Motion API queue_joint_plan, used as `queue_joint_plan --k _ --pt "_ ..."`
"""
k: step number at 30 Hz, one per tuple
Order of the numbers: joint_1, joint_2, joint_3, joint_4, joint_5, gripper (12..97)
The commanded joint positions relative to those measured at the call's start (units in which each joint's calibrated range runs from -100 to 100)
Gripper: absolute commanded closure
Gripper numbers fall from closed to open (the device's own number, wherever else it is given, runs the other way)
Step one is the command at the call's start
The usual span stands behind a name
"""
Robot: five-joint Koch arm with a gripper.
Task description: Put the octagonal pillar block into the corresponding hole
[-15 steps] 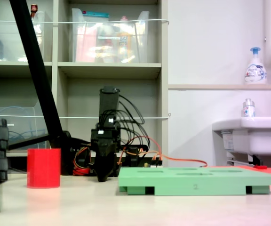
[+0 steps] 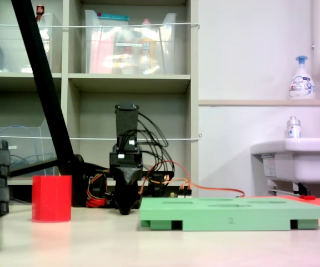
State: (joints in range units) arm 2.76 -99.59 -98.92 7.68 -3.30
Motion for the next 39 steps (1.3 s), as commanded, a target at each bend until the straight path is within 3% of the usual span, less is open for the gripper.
queue_joint_plan --k 1,14,22,26,31,34,39 --pt "0.3 -0.4 -1.1 -5.0 -0.2 60.3" --pt "0.2 -0.4 -1.1 -5.2 -0.2 63.4" --pt "-2.5 -0.4 -1.1 -4.8 1.0 60.0" --pt "-3.4 -0.4 -1.1 -3.7 10.7 59.7" --pt "-8.6 -0.4 -1.1 -1.0 25.7 63.3" --pt "-10.8 -0.4 9.1 -20.6 33.2 63.2" --pt "-10.8 -0.4 42.3 -69.8 42.6 63.3"
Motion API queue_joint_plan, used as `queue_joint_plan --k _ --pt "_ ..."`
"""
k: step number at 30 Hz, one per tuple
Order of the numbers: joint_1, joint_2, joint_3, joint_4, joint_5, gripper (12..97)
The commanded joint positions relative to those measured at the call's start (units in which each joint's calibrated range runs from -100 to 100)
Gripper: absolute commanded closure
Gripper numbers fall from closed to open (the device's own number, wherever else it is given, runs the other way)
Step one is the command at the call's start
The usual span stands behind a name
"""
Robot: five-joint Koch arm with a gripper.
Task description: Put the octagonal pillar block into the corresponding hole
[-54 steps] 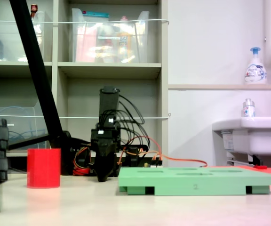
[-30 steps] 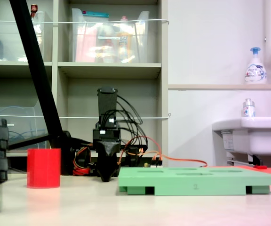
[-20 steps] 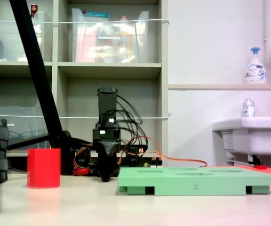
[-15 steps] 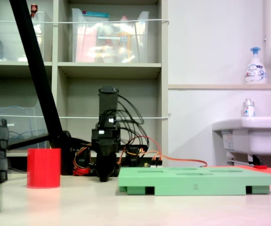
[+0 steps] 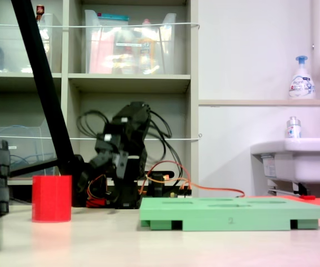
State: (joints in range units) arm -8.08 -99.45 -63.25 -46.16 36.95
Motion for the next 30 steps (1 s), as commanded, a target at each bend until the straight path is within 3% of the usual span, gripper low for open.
queue_joint_plan --k 1,4,8,12,17,22,30 --pt "0.0 -0.5 11.6 -21.8 3.6 63.3" --pt "0.0 6.2 27.5 -36.6 6.9 63.3" --pt "-1.8 31.0 53.7 -53.8 7.1 62.6" --pt "-2.2 49.7 68.1 -53.8 6.7 48.3" --pt "-2.3 58.8 74.1 -53.8 6.5 29.3" --pt "-2.2 64.8 77.5 -53.8 5.7 16.7" --pt "-2.4 77.4 85.6 -53.8 3.0 16.3"
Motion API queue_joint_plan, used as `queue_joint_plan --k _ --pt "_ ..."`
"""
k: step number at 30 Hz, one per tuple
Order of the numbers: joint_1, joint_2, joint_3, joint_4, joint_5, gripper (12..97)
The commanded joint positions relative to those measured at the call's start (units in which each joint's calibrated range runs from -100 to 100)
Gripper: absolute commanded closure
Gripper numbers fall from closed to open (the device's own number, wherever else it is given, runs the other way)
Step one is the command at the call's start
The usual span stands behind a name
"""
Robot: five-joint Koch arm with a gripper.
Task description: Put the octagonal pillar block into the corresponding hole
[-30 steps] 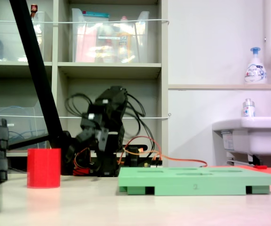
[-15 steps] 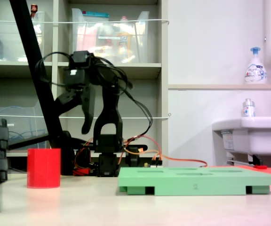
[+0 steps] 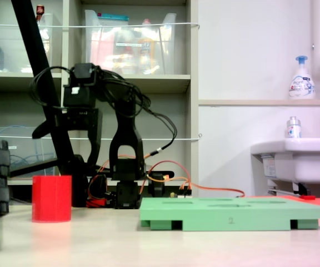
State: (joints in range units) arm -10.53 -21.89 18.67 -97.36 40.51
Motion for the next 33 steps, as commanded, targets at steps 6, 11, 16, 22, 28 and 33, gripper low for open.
queue_joint_plan --k 6,11,16,22,28,33 --pt "0.0 6.4 4.2 -2.6 -0.6 16.4" --pt "-0.4 12.0 6.5 -2.6 -1.0 16.4" --pt "-0.9 21.6 11.9 -2.6 -1.4 16.4" --pt "-0.9 27.8 14.1 -2.6 -1.4 16.6" --pt "-1.0 32.2 14.1 -2.6 -1.4 16.7" --pt "-1.0 34.9 13.9 -2.6 -1.4 17.9"
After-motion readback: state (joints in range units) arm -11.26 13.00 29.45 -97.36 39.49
